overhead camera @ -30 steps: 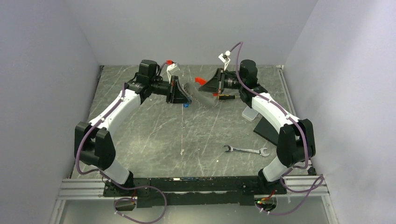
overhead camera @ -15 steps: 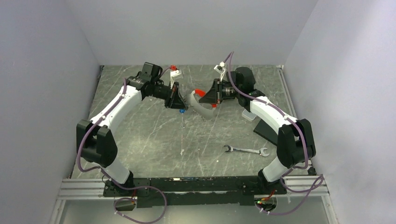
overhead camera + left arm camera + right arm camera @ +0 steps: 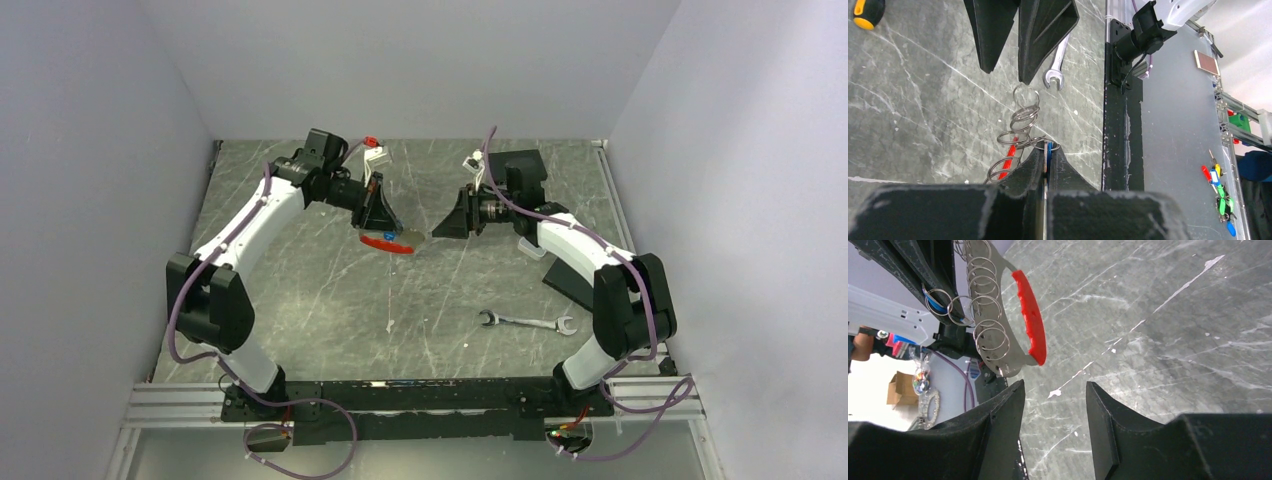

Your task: Remove the keys from the keyring

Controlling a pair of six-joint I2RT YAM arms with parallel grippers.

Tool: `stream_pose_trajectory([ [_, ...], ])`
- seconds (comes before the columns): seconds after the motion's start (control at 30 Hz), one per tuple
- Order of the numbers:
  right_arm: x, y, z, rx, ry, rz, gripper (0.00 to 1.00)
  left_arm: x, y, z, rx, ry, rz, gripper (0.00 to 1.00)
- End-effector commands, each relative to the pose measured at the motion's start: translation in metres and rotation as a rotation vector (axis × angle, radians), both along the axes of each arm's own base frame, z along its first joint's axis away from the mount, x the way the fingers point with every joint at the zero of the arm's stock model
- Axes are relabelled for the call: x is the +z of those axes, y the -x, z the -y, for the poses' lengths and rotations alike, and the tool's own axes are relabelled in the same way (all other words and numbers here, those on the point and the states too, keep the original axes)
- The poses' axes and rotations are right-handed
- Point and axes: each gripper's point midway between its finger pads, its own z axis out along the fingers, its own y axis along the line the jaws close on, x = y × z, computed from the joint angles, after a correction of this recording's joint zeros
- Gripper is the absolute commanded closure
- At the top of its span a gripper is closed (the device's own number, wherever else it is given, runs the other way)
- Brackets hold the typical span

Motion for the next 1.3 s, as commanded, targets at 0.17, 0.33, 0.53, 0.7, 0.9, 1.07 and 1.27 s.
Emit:
stream_pose_trajectory([
  [0.17,0.032,-0.006,0.006,0.032,0.000,0.271,0.48,0.001,0.008,0.004,-0.022,0.021,-0.110,1.00],
  [0.33,0.050,0.003,0.009,0.067,0.009,0.364,0.48,-0.005,0.007,0.004,0.009,0.000,-0.184,1.00],
  [0.53,0.066,-0.002,0.016,0.054,0.077,0.441,0.49,-0.006,0.006,0.009,0.057,0.024,-0.304,1.00],
  [0.7,0.070,0.008,0.018,0.076,0.082,0.440,0.47,-0.020,0.000,0.011,0.149,-0.001,-0.405,1.00],
  [0.9,0.063,0.019,0.019,0.127,0.088,0.417,0.43,-0.050,0.001,0.017,0.175,-0.009,-0.600,1.00],
  [1.07,0.052,0.017,0.023,0.119,0.116,0.418,0.43,-0.081,0.004,0.034,0.151,-0.022,-0.669,1.00],
  [1.27,0.042,0.014,0.025,0.111,0.139,0.394,0.43,-0.108,-0.005,0.029,0.162,-0.127,-0.635,1.00],
])
